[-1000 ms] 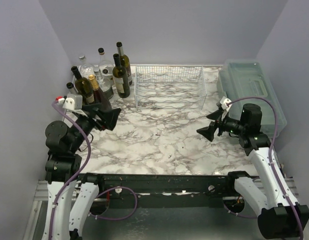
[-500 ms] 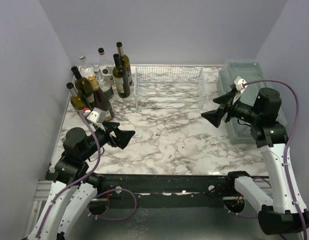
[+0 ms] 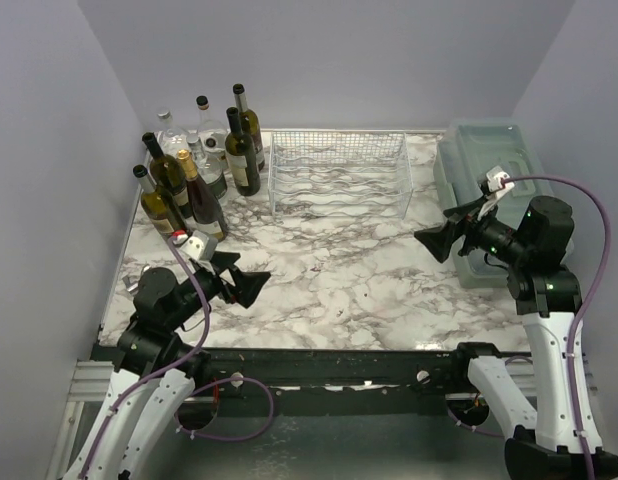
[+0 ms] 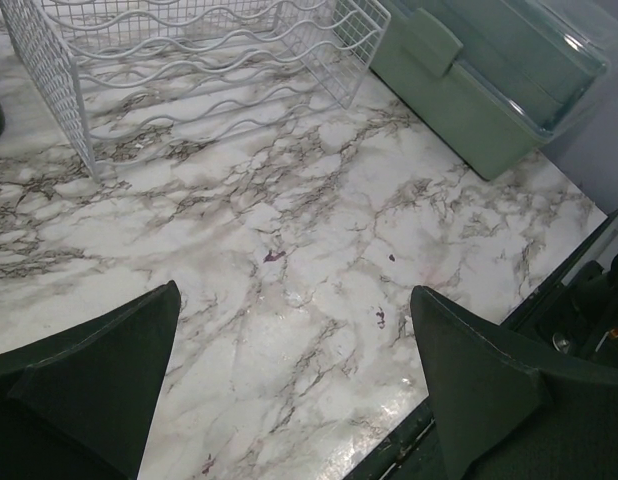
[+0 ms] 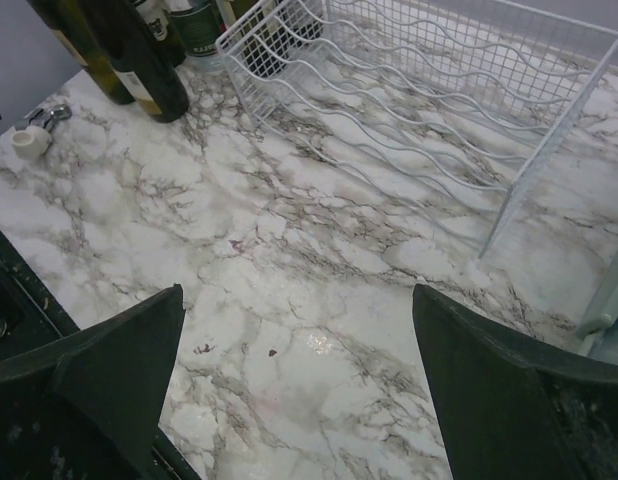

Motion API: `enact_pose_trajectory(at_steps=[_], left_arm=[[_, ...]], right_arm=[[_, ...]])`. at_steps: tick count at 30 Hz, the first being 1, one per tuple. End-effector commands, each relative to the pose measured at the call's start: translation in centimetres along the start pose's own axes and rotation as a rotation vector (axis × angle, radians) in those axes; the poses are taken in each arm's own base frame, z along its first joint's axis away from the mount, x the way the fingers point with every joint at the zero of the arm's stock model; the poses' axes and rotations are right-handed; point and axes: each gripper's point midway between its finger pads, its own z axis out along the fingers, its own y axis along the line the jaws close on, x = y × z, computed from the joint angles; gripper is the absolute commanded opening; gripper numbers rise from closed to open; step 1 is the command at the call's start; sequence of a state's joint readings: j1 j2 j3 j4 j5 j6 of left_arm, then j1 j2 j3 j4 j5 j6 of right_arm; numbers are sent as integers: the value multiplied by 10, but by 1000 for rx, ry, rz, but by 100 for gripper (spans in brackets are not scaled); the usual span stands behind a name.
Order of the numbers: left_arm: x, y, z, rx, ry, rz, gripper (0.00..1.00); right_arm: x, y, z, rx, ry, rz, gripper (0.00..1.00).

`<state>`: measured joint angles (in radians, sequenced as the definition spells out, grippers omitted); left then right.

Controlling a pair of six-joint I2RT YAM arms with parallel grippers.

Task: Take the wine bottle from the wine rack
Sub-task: Reset both arms

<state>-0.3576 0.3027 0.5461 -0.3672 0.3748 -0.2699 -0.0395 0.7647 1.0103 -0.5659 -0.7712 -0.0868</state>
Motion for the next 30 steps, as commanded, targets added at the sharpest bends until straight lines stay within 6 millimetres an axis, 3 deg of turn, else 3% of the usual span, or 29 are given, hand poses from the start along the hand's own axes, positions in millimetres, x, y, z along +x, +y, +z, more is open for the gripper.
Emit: enact_pose_trajectory(at_steps=[1,15,30], left_arm=[[-5,5,4,-11,-15,26,99],[-9,19,1,-93,-47,33,99],[-13,23,3,-77,-57,-8,99]], right_arm=[[-6,-16,-7,143,-59,80,99],[-5,-37,-18,281,-106,159,99],[3,-40,-16,286,-82,175,99]])
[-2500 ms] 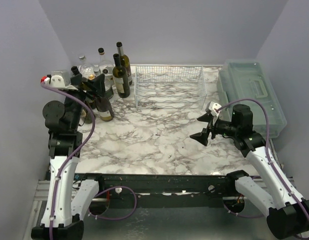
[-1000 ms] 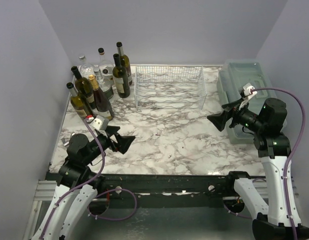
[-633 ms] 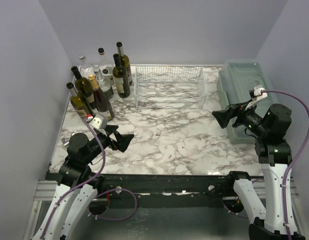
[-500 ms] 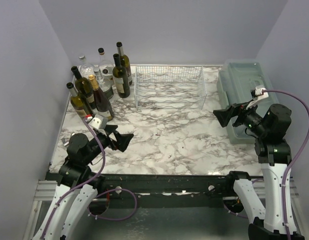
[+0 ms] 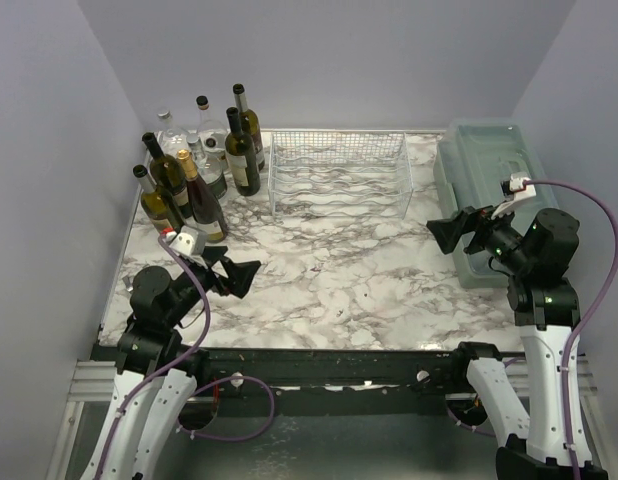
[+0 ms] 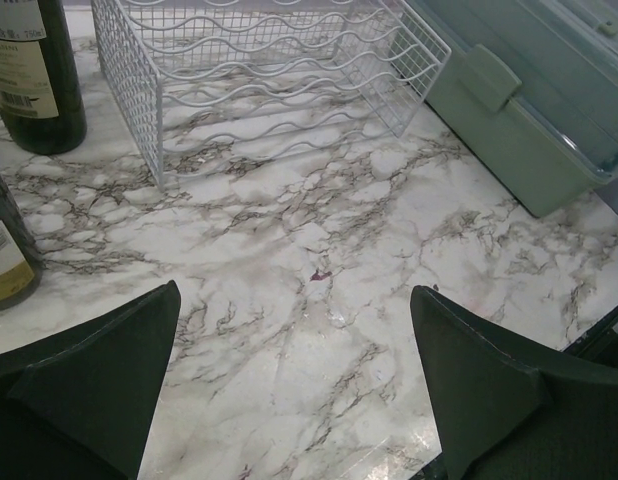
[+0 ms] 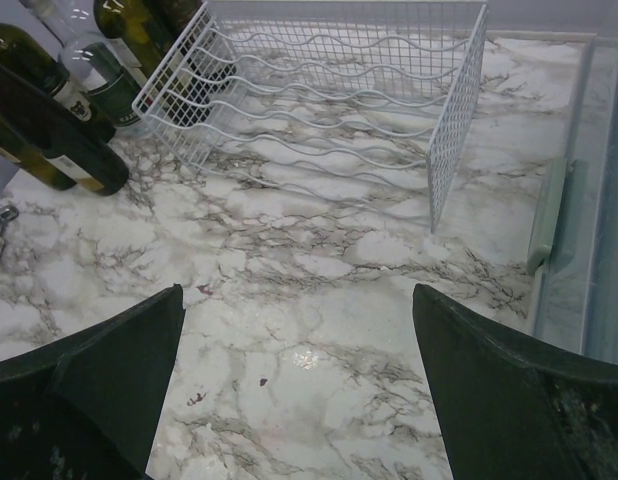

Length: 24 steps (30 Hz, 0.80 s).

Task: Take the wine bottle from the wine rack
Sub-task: Reset both arms

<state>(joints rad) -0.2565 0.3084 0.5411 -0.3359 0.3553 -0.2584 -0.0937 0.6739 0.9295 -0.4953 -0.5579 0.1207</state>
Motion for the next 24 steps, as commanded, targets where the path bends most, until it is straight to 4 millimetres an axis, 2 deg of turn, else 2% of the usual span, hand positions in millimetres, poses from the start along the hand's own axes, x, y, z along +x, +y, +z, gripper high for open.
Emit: enact_pose_trajectory(at_steps=[1,24], left_arm=[[0,-2,3,28,1,-22,99],[-1,2,4,19,-3,-37,98]], right_arm=[[-3,-4,1,12,-6,7,99],[-8,-6,-6,44,-29,-6,99]])
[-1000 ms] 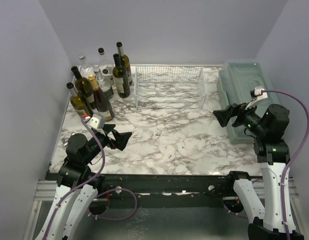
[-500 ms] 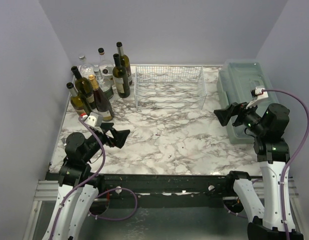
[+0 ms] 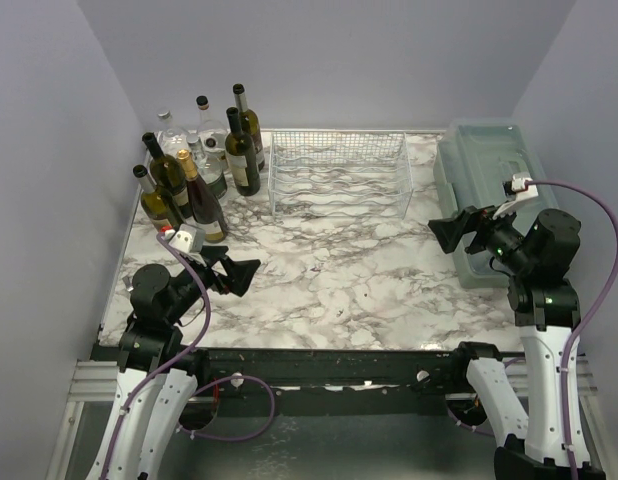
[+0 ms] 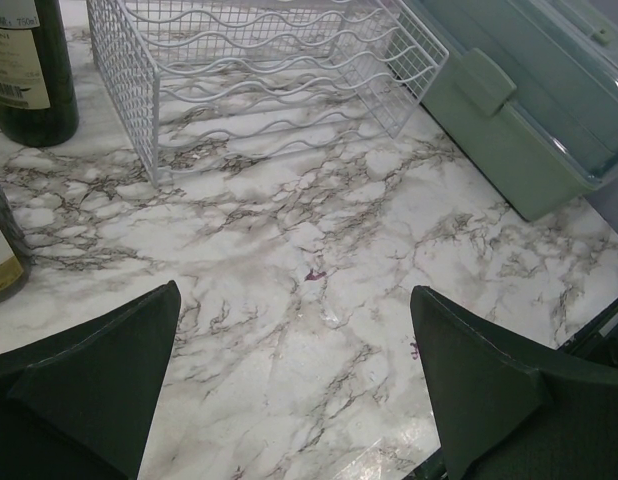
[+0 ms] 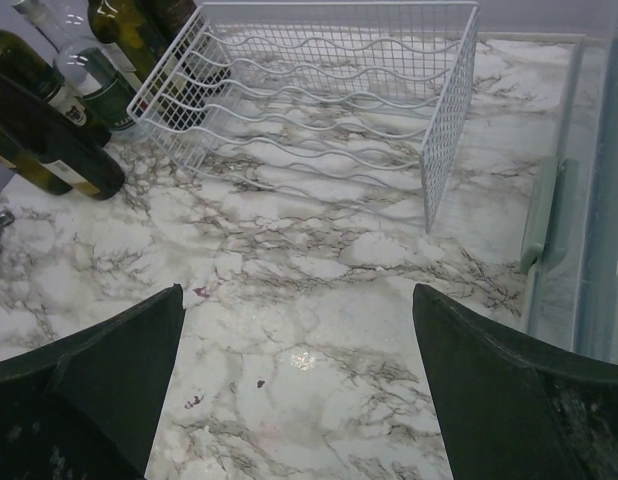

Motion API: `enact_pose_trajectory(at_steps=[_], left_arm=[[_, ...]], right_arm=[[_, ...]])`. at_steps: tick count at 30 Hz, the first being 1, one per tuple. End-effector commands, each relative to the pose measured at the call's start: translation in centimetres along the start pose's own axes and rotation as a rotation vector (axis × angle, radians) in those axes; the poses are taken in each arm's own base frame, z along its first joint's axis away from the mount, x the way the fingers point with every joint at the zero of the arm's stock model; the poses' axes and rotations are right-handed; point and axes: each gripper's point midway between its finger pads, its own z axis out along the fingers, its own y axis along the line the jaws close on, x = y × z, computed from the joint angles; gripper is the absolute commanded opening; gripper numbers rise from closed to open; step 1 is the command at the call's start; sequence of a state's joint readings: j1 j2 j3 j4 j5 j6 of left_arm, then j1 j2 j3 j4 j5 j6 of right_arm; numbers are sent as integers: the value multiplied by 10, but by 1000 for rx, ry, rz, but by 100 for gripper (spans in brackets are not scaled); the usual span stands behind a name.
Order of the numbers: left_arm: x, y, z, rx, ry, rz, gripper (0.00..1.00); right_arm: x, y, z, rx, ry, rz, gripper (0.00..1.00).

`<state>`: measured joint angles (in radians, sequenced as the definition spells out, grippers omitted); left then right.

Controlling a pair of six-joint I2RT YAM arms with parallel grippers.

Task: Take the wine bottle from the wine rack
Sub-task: Reset both arms

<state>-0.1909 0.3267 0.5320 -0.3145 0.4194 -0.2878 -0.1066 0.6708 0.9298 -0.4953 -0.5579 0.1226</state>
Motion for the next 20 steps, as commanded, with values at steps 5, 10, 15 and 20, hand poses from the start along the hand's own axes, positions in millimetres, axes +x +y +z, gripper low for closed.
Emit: enact_pose_trajectory(at_steps=[5,10,15,20], left_arm=[[-1,-2,1,17,-8,2,99],[-1,-2,0,17,-12,4,99],[-1,-2,0,17,-13,6,99],[-2,-1,-2,8,-23,11,99]], right_arm=[[-6,-3,-5,32,-21,-13,100],[-6,-4,-6,37,-24,-14,99],[-6,-5,-7,46,-26,-18,99],[-4,-5,-7,45,-23,-24,99]])
